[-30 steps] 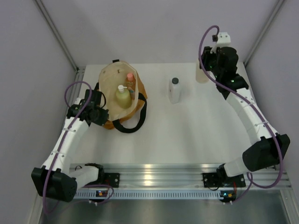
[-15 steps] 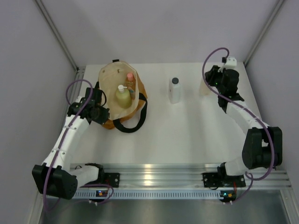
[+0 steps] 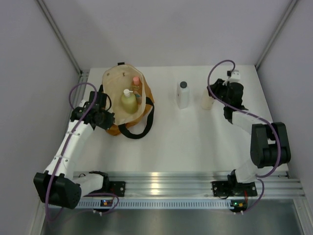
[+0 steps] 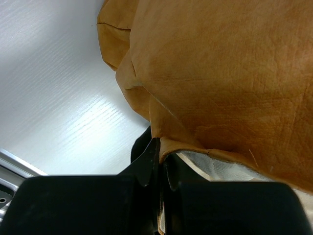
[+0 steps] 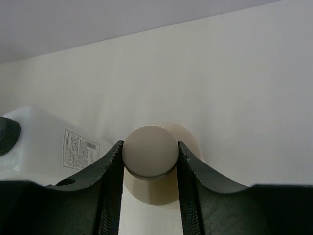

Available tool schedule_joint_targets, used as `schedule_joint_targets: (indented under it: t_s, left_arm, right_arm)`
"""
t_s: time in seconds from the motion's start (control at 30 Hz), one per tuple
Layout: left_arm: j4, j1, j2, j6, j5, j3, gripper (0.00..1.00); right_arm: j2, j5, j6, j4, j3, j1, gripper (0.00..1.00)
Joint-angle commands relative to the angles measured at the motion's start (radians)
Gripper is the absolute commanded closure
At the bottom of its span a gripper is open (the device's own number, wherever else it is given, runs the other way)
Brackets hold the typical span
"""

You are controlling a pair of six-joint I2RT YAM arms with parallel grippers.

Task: Take the personal care products out of the canvas bag

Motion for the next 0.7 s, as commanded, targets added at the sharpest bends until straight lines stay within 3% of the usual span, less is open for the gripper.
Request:
schedule_joint_targets:
  t_s: [0.0, 0.23, 0.33, 0.47, 0.67]
  left_arm:
    - [0.04, 0.002, 0.009, 0.002, 0.021, 0.013, 1.0]
    - [0.041, 0.0, 0.0, -0.006, 0.024, -0.003, 1.0]
    - [0.04, 0.002, -0.001, -0.006, 0.026, -0.003, 1.0]
    - [0.04, 0.002, -0.004, -0.006, 0.024, -0.006, 1.0]
    - [0.047, 0.002, -0.001, -0.006, 0.032, -0.007, 1.0]
  right_arm:
    - [-0.013, -0.048, 0.013, 0.259, 0.011, -0.003, 1.0]
    - [0.013, -0.028, -0.038, 0.209, -0.02, -0.003, 1.0]
    - [0.019, -0.033, -0.049, 0.204, -0.037, -0.003, 0.9]
    - [0.006, -0.034, -0.07, 0.212, -0.062, 0.012, 0.64]
    - [-0.016, -0.036, -0.079, 0.158, -0.042, 0.026, 0.44]
